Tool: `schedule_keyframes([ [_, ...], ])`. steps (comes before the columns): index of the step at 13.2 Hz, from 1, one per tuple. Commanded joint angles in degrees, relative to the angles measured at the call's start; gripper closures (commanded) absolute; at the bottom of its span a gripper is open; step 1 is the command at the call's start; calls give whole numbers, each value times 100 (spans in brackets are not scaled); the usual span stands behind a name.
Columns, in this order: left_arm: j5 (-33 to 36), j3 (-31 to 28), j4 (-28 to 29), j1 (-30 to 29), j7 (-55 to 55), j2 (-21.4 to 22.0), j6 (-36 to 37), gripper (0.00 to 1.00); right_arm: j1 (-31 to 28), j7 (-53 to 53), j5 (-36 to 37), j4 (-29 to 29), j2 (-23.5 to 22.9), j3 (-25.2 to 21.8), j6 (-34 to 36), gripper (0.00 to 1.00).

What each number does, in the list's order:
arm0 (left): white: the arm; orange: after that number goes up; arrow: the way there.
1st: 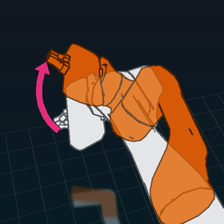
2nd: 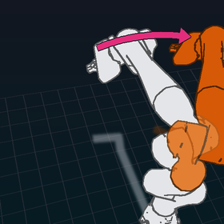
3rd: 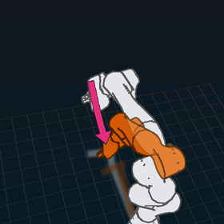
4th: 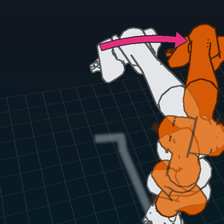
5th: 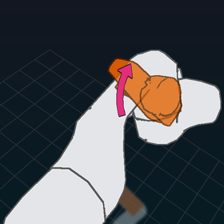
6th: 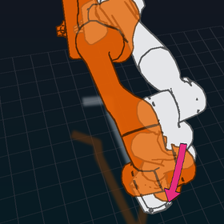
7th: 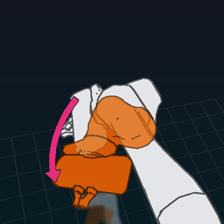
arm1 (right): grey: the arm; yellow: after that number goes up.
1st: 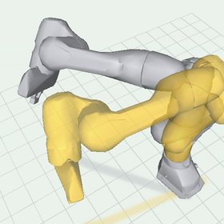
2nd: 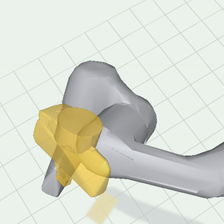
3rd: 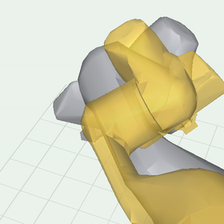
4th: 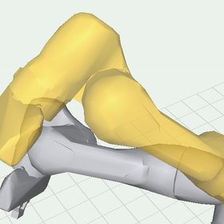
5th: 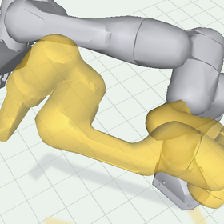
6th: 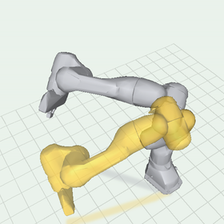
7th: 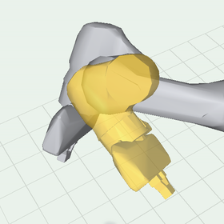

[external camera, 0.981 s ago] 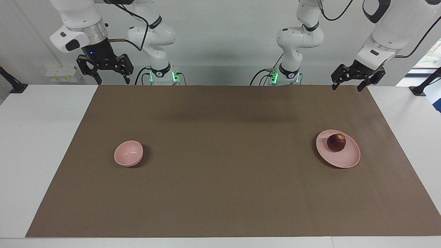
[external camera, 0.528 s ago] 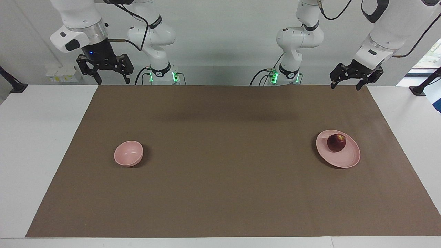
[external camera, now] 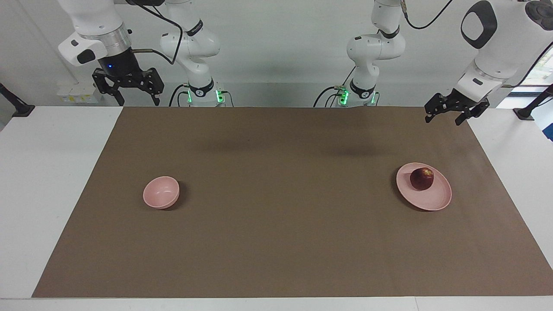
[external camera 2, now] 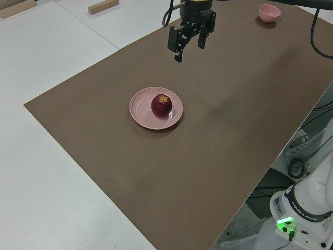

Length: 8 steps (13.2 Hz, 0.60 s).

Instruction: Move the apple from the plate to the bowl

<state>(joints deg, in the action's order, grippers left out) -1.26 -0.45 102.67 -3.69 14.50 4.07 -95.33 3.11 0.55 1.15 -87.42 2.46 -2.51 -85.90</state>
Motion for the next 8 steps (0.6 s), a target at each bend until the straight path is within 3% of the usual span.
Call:
schedule_keyframes([
  [1, -41, 18, 464, -159, 569, 130, -520, 0, -56, 93, -124, -169, 79, 75, -49, 0],
  [5, -41, 27, 929, -238, 940, -98, -1205, 0, -47, -20, -492, -459, 44, 84, -619, 0],
  [8, -41, 27, 957, -247, 1124, -493, -1532, 0, -30, -300, -607, -566, -104, 84, -1041, 0],
])
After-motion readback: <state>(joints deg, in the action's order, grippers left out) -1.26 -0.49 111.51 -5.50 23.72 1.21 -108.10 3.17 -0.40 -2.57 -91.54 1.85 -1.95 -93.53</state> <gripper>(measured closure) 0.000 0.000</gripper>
